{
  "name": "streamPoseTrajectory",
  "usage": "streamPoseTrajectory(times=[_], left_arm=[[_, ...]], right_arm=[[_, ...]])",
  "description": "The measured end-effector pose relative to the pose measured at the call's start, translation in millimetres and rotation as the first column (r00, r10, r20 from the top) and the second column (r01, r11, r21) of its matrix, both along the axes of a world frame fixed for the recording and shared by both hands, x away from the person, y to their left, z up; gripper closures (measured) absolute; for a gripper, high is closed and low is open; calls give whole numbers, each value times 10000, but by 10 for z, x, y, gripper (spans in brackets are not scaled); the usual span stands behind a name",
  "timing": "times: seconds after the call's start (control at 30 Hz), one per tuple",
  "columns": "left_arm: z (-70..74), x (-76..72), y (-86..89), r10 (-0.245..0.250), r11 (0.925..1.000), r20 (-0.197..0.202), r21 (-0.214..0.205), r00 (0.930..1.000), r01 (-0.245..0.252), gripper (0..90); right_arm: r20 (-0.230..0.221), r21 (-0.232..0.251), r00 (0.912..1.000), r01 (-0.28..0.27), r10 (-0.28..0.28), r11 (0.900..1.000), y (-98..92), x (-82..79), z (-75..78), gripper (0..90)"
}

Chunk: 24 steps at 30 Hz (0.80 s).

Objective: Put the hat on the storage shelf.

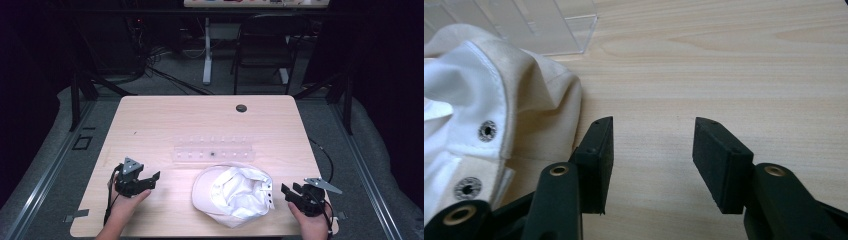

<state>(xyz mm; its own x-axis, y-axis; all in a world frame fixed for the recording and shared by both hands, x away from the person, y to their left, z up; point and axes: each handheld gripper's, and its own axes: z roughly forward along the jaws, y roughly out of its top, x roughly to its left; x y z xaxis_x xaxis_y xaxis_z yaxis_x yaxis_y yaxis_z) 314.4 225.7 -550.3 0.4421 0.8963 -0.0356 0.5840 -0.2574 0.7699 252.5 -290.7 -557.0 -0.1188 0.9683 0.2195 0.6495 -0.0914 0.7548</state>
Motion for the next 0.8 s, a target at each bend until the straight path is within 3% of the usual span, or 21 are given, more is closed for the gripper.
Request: streamPoseTrajectory(times=[0.17, 0.2, 0.3, 0.4, 0.43, 0.5, 0.63, 0.8], left_arm=[[-19, -4, -17, -193, 9996, 59, 226, 9998, 191, 348], [-26, -7, -28, -263, 9990, 101, 377, 9996, 259, 353], [-20, -10, -30, -301, 9989, 128, 359, 9995, 297, 357], [-9, -15, -28, -342, 9990, 209, 309, 9992, 335, 350], [-2, -21, -36, -331, 9984, 310, 462, 9990, 316, 337], [-10, -21, -48, -424, 9980, 257, 476, 9988, 412, 358], [5, -32, -65, -465, 9984, 286, 328, 9985, 455, 416], [-8, -41, -88, -488, 9980, 110, 409, 9987, 483, 387]], right_arm=[[-54, -47, 9999, -122, 122, 9999, 11, 11, 117, 505], [-318, -131, 9994, -138, 133, 9998, 21, 29, 161, 497], [-463, -459, 9988, -194, 173, 9988, 39, 43, 209, 497], [-487, -447, 9984, -307, 286, 9985, 44, 44, 239, 497], [-730, -252, 9962, -494, 474, 9985, 47, 55, 273, 497], [-765, -228, 9954, -594, 575, 9980, 62, 61, 313, 497], [-1037, -250, 9921, -735, 706, 9970, 78, 104, 371, 497], [-1820, 450, 9779, -961, 1027, 9944, 66, 175, 434, 505]])
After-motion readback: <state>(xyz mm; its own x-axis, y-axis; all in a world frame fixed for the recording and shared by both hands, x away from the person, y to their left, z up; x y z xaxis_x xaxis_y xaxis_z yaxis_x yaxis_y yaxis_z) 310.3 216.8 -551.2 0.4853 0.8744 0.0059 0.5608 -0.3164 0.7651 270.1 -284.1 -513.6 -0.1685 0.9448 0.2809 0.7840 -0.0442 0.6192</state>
